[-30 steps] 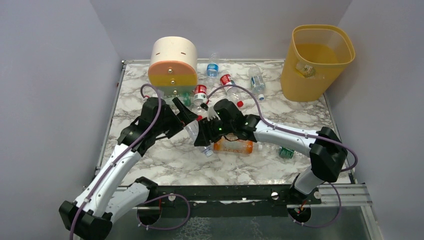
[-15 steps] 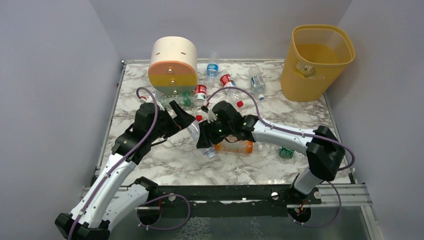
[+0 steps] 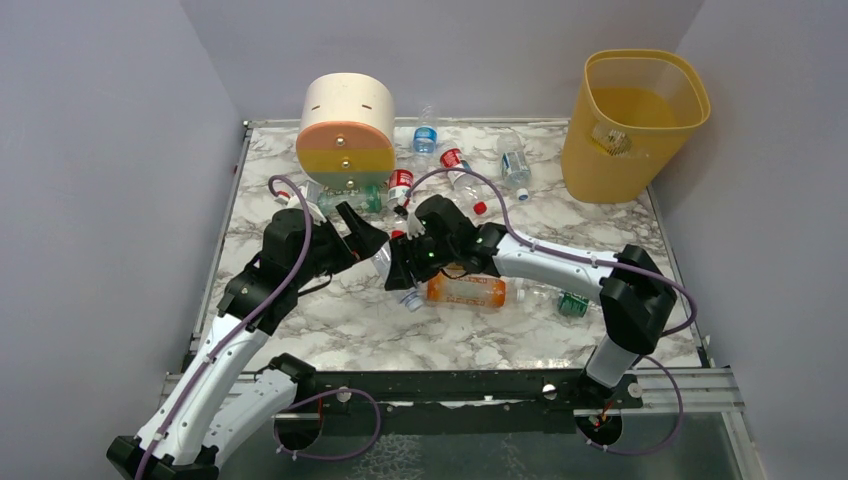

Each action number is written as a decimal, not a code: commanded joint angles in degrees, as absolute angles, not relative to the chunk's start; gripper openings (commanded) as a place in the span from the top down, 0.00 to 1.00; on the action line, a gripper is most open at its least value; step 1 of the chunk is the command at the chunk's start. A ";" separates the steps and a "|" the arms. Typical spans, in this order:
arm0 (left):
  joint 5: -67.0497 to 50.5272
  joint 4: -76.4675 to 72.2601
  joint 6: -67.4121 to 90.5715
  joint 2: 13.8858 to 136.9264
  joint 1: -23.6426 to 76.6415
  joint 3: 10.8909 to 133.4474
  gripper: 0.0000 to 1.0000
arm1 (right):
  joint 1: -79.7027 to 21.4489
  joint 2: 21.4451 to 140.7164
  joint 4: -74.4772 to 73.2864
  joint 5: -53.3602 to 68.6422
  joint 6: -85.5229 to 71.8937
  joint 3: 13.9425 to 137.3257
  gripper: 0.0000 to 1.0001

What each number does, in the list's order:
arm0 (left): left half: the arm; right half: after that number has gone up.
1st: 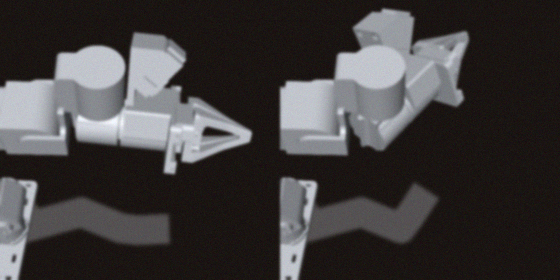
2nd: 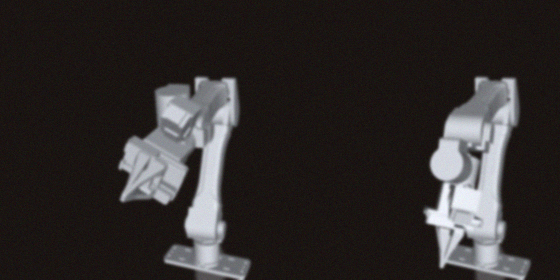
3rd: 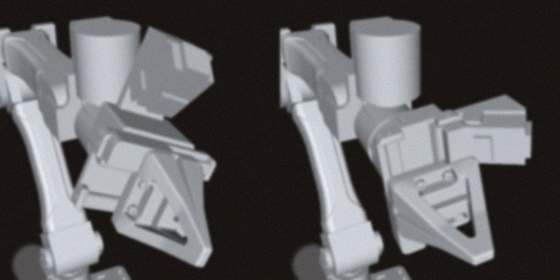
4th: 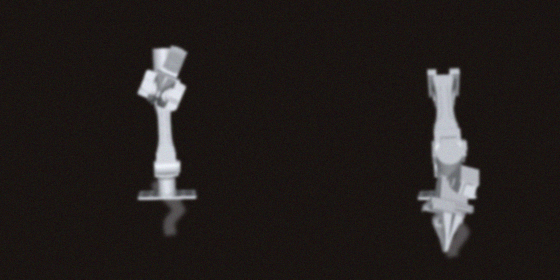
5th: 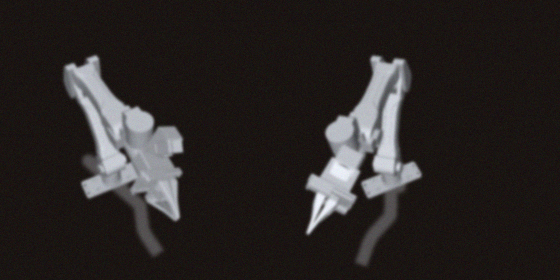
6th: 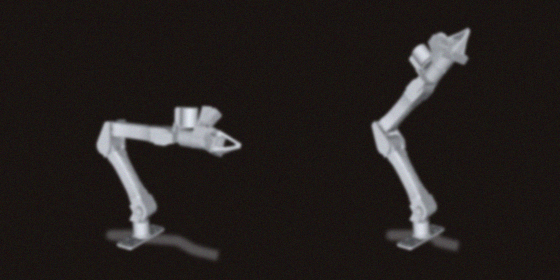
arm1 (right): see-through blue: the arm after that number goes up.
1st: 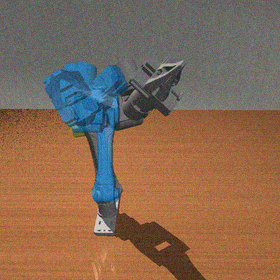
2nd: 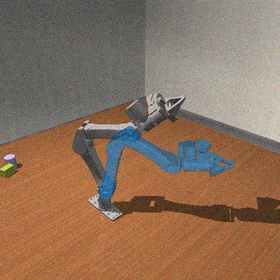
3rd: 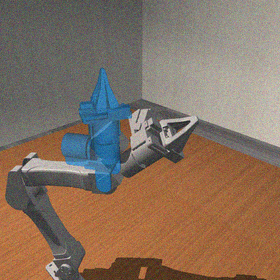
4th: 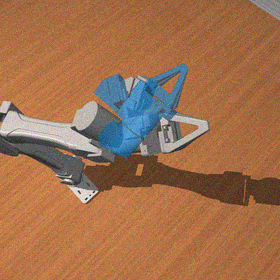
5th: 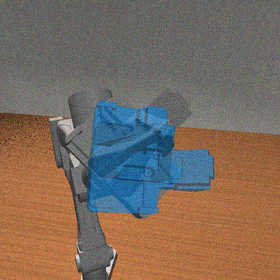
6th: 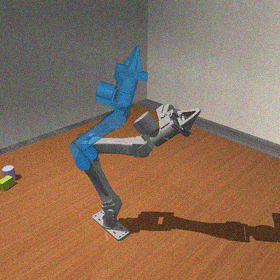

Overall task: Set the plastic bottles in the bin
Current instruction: Pick up the plastic bottle at the center of the board, then place the plastic bottle in the trash bin, then pick up the plastic bottle at the center of the board.

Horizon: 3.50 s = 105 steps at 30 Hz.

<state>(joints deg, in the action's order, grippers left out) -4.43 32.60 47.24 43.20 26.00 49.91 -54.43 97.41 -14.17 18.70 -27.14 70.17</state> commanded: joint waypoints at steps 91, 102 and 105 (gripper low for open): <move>-11.84 21.28 44.89 49.43 26.27 41.04 0.01 | -4.41 86.91 -26.62 24.21 -23.06 96.59 0.12; -12.94 22.18 45.40 45.62 26.28 38.16 0.01 | -32.75 79.29 -26.48 13.21 -17.31 71.29 0.12; -13.45 22.15 45.76 44.38 26.27 37.20 0.01 | -37.60 79.47 -26.14 11.20 -16.13 67.75 0.12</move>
